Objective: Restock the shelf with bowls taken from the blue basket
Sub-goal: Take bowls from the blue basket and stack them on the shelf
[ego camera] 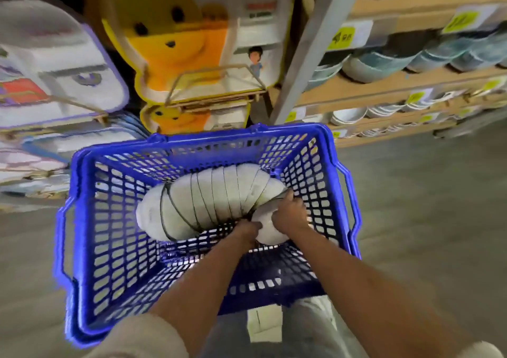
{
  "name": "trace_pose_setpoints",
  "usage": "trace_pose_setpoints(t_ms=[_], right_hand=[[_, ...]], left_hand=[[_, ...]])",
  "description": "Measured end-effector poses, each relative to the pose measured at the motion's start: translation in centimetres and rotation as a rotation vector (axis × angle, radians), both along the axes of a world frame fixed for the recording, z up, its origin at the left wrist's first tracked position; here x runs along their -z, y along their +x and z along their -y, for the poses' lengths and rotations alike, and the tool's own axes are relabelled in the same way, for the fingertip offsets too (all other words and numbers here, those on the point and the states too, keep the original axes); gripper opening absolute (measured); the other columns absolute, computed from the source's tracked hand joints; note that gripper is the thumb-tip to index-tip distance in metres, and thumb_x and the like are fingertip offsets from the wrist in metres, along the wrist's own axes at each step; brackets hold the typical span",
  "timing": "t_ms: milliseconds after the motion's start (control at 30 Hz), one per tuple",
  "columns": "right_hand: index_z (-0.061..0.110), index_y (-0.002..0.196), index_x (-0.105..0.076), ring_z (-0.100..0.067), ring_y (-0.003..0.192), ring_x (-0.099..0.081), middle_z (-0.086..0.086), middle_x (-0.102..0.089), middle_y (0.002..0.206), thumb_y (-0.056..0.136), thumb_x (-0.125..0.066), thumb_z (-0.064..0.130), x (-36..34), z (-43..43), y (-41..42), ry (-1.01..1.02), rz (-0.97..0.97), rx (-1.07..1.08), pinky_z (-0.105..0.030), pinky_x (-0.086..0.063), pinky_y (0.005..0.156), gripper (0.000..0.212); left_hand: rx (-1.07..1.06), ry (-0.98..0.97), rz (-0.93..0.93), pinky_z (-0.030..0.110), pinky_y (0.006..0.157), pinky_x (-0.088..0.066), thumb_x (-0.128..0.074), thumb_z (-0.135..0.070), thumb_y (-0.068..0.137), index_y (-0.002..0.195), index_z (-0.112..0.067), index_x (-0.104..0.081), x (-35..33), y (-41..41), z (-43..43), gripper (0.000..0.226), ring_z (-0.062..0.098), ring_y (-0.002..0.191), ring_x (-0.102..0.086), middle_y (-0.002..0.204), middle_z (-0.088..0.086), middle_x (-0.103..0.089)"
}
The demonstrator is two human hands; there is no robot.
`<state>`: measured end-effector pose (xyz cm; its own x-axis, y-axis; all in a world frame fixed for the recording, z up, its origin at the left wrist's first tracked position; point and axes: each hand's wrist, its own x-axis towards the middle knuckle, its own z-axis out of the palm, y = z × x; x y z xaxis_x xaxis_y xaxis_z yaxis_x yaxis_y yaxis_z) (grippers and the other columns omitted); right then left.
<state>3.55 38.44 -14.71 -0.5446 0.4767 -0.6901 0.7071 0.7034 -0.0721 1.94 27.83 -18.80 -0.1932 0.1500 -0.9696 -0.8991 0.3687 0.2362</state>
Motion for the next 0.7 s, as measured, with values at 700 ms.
trace_pose_setpoints(t_ms=[700], right_hand=[[0.013,0.142,-0.039,-0.036,0.125,-0.047,-0.016,-0.040,0.142,0.094,-0.046,0.013,-7.5,-3.1,0.0,-0.230,-0.264,0.016,-0.040,-0.039,0.105,0.048]], left_hand=[[0.255,0.029,-0.191,0.047,0.090,-0.054,-0.036,0.008,0.095,0.126,0.009,-0.049,-12.4,-2.8,2.2,0.033,0.042,0.108,-0.063,0.114,0.029,-0.062]])
